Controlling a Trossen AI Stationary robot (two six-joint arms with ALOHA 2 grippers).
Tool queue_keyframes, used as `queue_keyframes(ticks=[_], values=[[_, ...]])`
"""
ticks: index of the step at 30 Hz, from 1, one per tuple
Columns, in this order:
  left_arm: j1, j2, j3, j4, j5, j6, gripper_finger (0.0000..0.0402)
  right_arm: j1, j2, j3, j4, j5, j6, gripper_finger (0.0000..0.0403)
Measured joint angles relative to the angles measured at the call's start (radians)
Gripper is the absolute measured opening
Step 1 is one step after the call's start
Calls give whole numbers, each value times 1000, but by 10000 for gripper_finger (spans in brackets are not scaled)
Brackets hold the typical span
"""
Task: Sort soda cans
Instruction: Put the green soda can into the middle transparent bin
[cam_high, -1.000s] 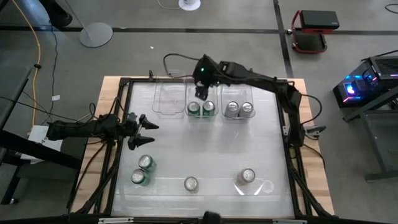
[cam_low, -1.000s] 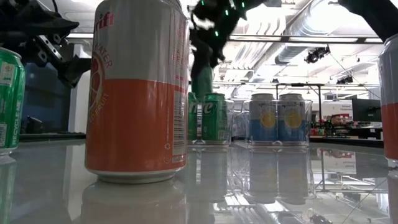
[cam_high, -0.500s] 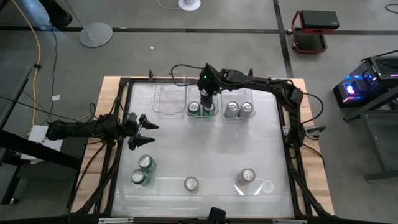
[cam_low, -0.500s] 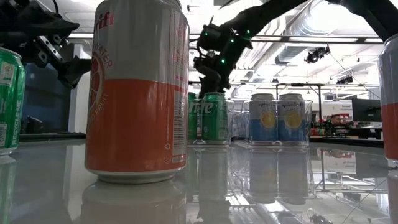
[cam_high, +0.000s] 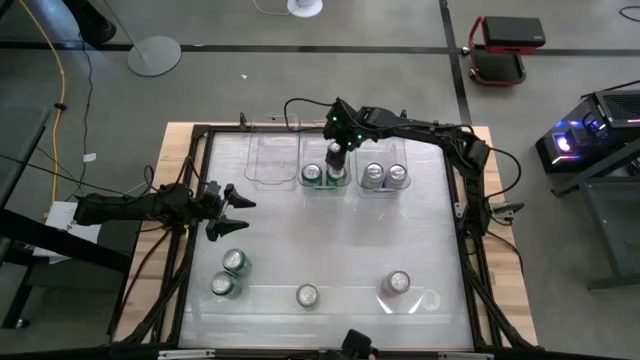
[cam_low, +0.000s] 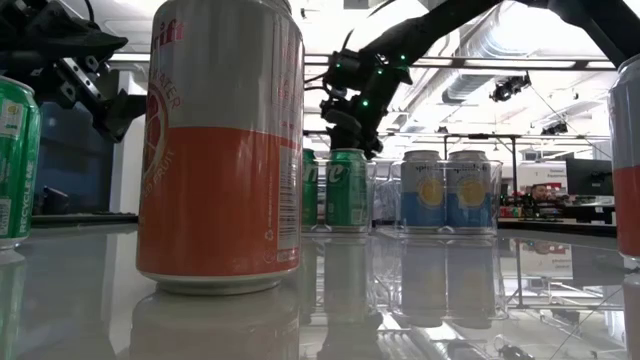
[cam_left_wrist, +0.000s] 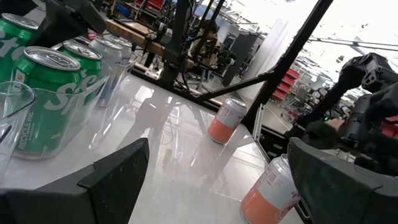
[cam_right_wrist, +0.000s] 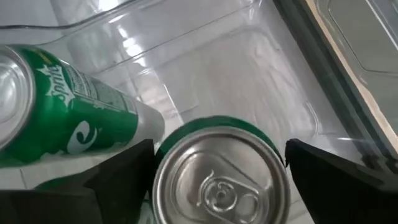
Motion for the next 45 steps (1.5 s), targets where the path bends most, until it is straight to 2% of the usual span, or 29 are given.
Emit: queue_keyframes(ticks=[8,16,20,27,30,32,39,45], values=[[0,0,0,0,0,0,360,1,-39,0,18,0,0,356],[0,0,0,0,2,-9,360,26,-178,0,82,48,-24,357],[0,0,0,11,61,16,360,110,-230,1,154,38,-31,358],[0,-1,0,70,130,59,360,364,-212,0,279,22,-134,358],[-1,-1,0,84,136,35,360,460,-222,-58,403,39,-133,358],[-5,-1,0,82,137,23,360,507,-238,-148,520,36,-117,358],[-40,-1,0,118,137,53,360,608,-258,-487,990,60,106,358],[-48,2,0,117,127,39,360,673,-261,-583,1270,184,103,358]])
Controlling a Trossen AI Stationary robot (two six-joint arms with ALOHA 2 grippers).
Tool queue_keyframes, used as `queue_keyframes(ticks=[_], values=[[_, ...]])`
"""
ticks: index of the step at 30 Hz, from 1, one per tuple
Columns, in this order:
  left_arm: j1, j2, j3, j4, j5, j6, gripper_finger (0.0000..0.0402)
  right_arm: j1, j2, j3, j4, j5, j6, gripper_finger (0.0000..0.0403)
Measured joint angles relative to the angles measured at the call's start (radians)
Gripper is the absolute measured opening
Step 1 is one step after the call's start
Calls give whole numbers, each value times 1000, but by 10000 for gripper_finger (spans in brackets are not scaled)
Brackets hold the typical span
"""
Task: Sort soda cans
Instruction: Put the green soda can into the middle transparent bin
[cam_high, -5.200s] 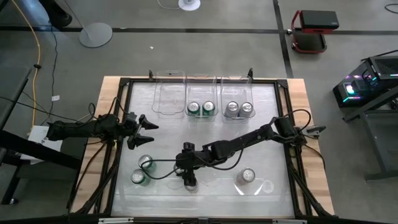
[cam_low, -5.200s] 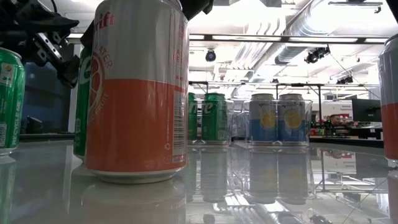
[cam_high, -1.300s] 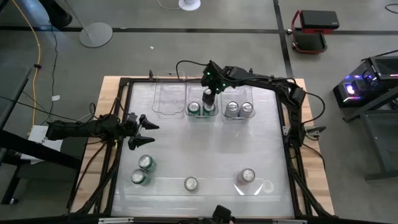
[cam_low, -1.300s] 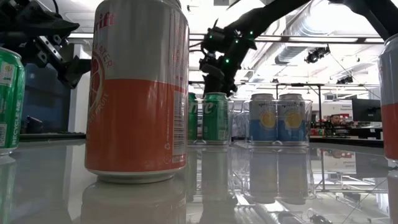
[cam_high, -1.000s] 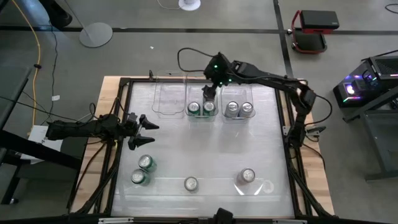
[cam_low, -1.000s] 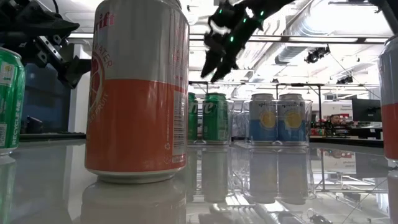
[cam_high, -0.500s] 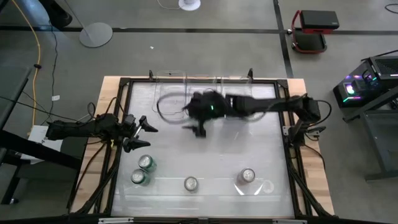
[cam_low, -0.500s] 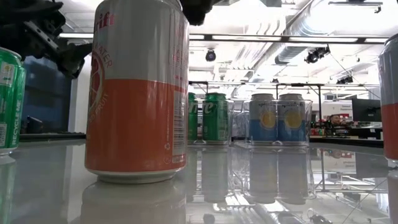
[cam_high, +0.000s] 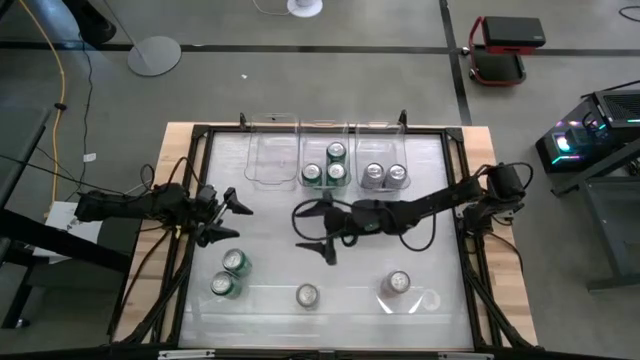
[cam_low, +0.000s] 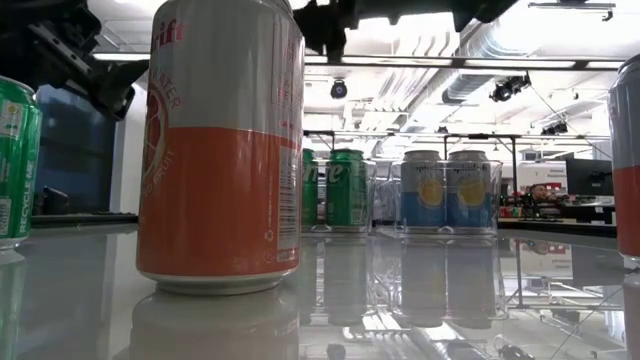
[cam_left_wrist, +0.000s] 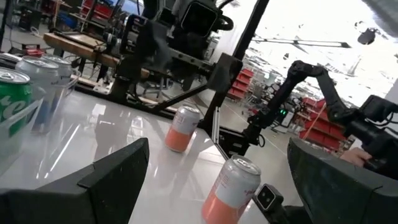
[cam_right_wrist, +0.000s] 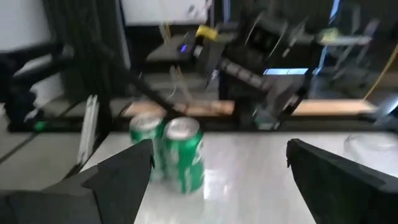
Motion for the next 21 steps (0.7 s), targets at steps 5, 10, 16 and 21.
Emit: queue_keyframes(ticks=[5,10,16,21], values=[[0,0,0,1,-37,-5,360,7,-1,-1,84,31,-45,358],[0,0,0,55,-92,-79,360,5,-2,1,84,31,-52,358],[1,0,0,79,-200,-63,360,13,-2,1,82,32,-52,358],[2,0,0,87,-327,-88,360,26,-3,2,52,47,-49,358]])
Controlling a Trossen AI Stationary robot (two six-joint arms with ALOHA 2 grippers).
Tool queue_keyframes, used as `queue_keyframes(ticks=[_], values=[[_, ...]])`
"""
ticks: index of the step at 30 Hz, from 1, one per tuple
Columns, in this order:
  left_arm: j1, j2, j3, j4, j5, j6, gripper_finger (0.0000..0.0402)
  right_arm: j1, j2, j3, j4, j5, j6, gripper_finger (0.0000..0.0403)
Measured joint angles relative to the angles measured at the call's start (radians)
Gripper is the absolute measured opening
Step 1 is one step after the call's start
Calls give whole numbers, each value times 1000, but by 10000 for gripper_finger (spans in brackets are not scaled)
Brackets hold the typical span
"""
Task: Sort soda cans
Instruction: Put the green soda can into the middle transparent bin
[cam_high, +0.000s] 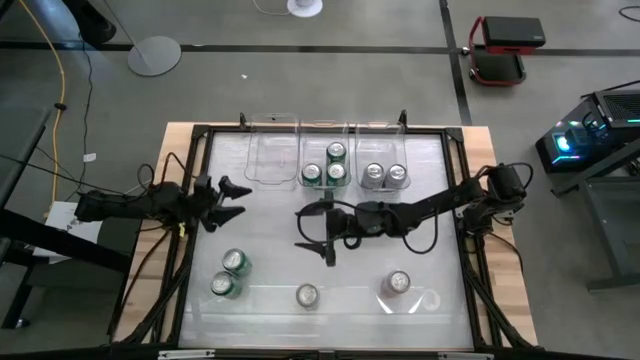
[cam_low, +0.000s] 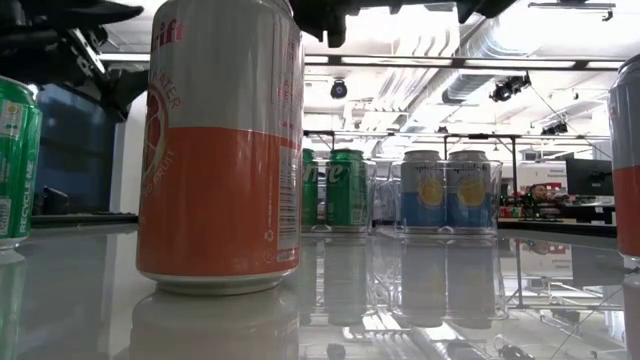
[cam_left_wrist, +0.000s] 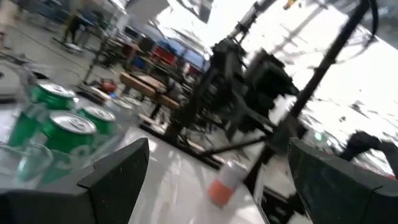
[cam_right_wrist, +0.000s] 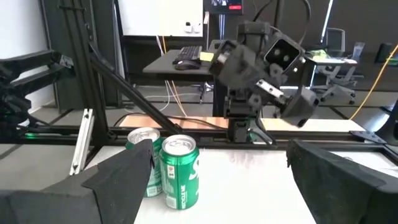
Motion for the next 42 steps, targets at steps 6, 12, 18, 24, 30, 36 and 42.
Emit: queue_keyframes(ticks=[6,12,18,24,30,36,42], values=[[22,2,32,81,-37,12,360,13,0,0,-57,66,2,358],[7,128,261,-219,-23,87,360,15,0,1,-125,98,40,358],[-56,478,574,-724,-23,34,360,15,0,1,-179,99,74,358],[-174,873,864,-1145,-71,-6,360,16,0,1,-225,99,95,358],[-313,1128,1088,-1391,-98,-167,360,25,0,-7,-256,100,101,358],[-452,1234,1206,-1510,-39,-437,360,32,0,-9,-275,101,75,358],[-559,1244,1186,-1514,-17,-750,360,43,0,-9,-276,101,51,358]])
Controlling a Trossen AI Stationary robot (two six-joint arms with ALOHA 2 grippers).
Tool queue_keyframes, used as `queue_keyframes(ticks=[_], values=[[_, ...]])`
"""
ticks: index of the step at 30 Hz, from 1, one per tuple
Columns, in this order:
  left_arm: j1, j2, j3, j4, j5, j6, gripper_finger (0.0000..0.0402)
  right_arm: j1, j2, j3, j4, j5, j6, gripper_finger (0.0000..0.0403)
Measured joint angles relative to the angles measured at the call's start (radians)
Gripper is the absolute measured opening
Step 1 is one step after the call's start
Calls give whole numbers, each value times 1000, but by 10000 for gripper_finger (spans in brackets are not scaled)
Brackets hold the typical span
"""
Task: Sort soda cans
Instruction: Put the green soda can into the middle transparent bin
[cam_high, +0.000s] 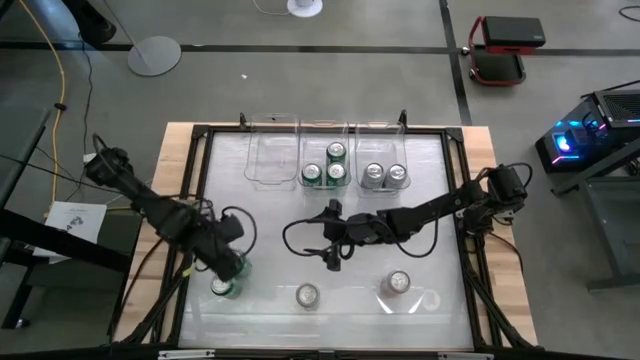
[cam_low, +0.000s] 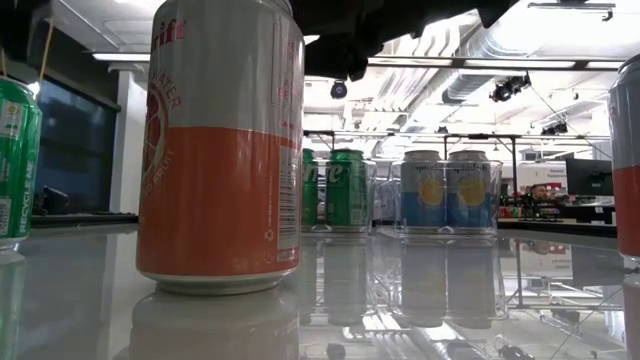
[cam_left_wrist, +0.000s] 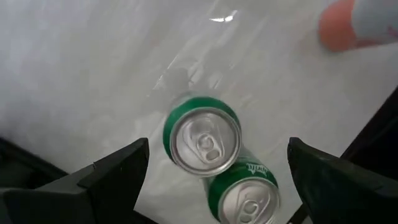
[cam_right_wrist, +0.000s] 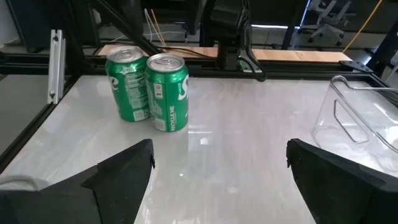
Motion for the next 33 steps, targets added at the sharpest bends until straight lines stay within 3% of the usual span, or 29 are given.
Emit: queue_keyframes(ticks=[6,19,24,33], values=[[-61,0,-62,6,2,-216,360,13,0,-1,-1,-1,-20,358],[-82,6,-120,67,22,-383,360,15,0,-1,-1,-2,-28,358],[-78,61,-120,50,14,-391,360,15,0,-1,-3,-2,-28,358],[-27,153,-120,93,27,-267,360,15,0,-1,-9,-2,-28,358]])
